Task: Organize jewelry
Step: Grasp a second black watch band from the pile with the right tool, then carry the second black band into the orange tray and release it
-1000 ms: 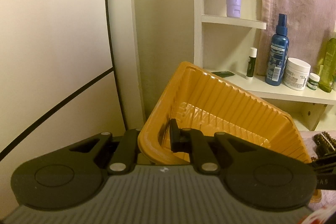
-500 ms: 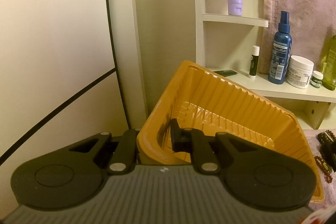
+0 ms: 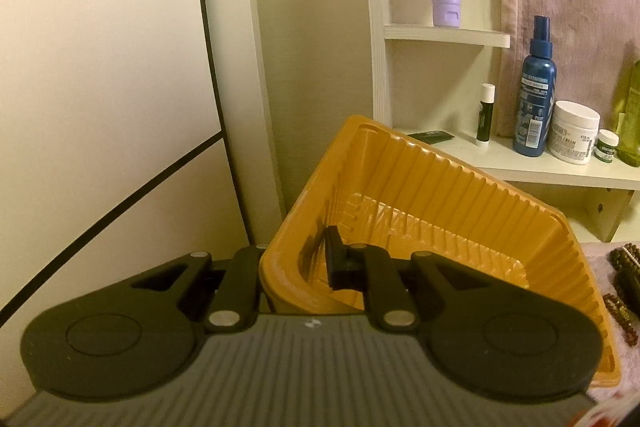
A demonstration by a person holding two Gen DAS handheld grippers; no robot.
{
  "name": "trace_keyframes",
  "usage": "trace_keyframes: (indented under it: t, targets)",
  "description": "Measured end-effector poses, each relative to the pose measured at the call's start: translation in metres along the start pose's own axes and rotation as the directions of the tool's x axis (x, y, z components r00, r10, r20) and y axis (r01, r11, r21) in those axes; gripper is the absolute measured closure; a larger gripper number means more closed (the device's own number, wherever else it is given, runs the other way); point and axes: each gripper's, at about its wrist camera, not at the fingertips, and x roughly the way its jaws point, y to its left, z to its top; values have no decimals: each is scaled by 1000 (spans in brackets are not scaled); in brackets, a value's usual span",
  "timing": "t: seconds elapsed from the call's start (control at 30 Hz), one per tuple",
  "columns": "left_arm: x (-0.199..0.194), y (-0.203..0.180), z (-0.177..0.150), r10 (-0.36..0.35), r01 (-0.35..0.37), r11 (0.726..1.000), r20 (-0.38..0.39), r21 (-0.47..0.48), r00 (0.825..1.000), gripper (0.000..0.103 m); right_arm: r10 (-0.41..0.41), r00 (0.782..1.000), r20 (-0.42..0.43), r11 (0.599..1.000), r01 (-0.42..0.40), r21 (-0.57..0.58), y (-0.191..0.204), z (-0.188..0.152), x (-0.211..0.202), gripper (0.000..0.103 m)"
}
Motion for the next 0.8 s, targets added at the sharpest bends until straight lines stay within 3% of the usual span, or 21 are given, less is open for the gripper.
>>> trace_keyframes:
  t: [0.27, 0.3, 0.37, 0.5, 0.8]
  targets:
    - [0, -1, 0, 7, -7, 1000, -2, 4, 1000, 89, -14, 998, -60, 993, 7, -119, -3, -3, 32, 59]
    - [0, -1, 0, 7, -7, 1000, -3, 4, 1000, 89, -15, 998, -58, 992, 8, -126, -3, -3, 34, 61]
    - [0, -1, 0, 7, -7, 1000, -3, 7, 1000, 89, -8, 998, -54, 991, 1, -132, -2, -3, 37, 75]
    - [0, -1, 0, 5, -5, 1000, -4, 9, 1000, 89, -15, 999, -42, 986, 8, -164, 1, -1, 37, 80]
    - [-1, -1, 0, 2, -2, 1000, -4, 13, 1000, 89, 22, 999, 35, 997, -19, -80, -6, 11, 8, 82]
